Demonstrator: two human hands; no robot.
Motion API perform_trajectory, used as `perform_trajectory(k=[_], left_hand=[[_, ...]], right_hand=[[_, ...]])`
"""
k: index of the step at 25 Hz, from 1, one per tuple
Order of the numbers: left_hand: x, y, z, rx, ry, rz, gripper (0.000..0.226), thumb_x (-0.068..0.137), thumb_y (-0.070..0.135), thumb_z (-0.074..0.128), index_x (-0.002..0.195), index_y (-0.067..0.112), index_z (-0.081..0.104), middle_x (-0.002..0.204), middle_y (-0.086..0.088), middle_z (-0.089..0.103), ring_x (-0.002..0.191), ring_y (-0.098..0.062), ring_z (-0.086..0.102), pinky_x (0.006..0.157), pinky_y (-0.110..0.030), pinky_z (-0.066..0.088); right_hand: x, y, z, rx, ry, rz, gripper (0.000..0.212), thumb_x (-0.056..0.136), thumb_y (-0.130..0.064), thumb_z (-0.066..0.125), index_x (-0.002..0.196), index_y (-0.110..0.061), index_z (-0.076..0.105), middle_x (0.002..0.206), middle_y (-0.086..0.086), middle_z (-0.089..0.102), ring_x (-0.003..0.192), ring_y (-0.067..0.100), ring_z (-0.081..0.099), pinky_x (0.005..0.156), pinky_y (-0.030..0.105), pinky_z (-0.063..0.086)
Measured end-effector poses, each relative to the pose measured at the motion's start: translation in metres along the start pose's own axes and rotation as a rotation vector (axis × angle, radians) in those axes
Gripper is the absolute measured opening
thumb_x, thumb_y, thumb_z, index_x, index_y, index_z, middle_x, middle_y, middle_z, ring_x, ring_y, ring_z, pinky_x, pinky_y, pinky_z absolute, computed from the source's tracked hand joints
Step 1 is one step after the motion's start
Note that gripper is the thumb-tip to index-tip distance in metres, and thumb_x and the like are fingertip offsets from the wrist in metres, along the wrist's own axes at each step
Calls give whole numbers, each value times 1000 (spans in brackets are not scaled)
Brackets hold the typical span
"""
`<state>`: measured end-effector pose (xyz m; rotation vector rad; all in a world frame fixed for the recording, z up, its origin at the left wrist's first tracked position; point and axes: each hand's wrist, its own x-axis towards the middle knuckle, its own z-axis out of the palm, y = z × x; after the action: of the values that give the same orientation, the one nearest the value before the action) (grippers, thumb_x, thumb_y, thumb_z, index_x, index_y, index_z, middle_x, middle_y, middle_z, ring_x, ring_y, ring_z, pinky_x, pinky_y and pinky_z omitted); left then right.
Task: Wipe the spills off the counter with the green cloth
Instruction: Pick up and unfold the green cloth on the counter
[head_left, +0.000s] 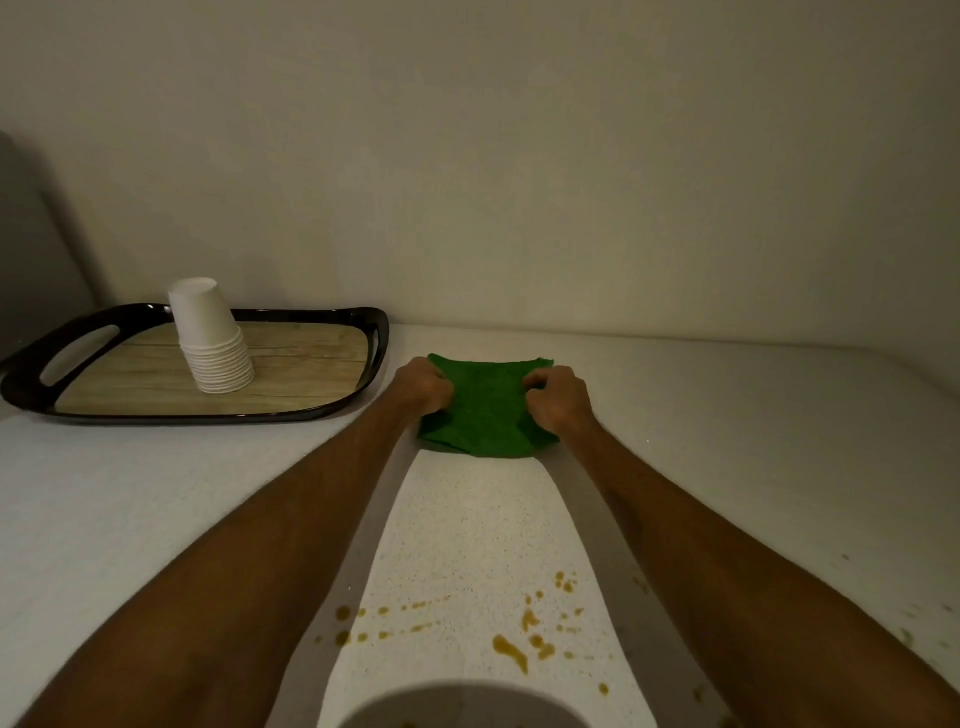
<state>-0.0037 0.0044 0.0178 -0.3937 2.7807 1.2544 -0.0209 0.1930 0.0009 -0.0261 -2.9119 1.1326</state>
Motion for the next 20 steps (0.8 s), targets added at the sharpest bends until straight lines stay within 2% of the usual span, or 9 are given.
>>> perform_trajectory(k=[3, 6, 10, 12, 15, 20], left_hand=[[-21, 0, -4, 107, -36, 103, 36, 87, -1, 56, 122, -4, 61, 123, -20, 62, 111, -32, 61, 93, -35, 52], [-54, -5, -7, 277, 26, 271, 45, 85, -2, 57, 129, 2, 58, 131, -16, 54, 116, -29, 56, 88, -28, 46], [-107, -18, -21, 322, 116, 430, 54, 80, -3, 62, 134, 3, 53, 133, -14, 49, 118, -30, 52, 98, -41, 49], [-138, -25, -34, 304, 160, 444, 61, 78, -3, 63, 137, 2, 51, 136, -13, 48, 121, -30, 50, 100, -44, 48], [-182, -42, -59, 312, 213, 432, 64, 78, -1, 65, 140, 3, 49, 140, -13, 47, 125, -30, 49, 103, -38, 45], [-263, -87, -103, 354, 240, 279, 67, 81, 6, 70, 144, 4, 46, 144, -12, 44, 130, -28, 46, 105, -27, 36]], right_hand=[[-20, 1, -9, -64, 26, -73, 53, 91, -1, 57, 142, -16, 59, 142, 11, 60, 123, 29, 60, 101, 37, 51], [-52, -1, -15, -81, 64, -190, 60, 88, 6, 58, 145, -13, 55, 142, 11, 59, 122, 29, 59, 94, 32, 49], [-106, -12, -20, -58, 120, -369, 60, 86, 12, 55, 143, -7, 56, 139, 12, 60, 120, 29, 60, 95, 31, 47], [-134, -20, -23, -27, 137, -420, 61, 83, 14, 54, 141, -6, 57, 137, 13, 61, 119, 30, 60, 96, 32, 47], [-171, -35, -24, 27, 104, -443, 61, 84, 14, 55, 141, -6, 58, 136, 13, 62, 120, 29, 59, 99, 32, 46], [-235, -68, -7, 61, -23, -485, 58, 84, 11, 60, 139, -8, 60, 136, 11, 62, 123, 27, 59, 96, 21, 39]])
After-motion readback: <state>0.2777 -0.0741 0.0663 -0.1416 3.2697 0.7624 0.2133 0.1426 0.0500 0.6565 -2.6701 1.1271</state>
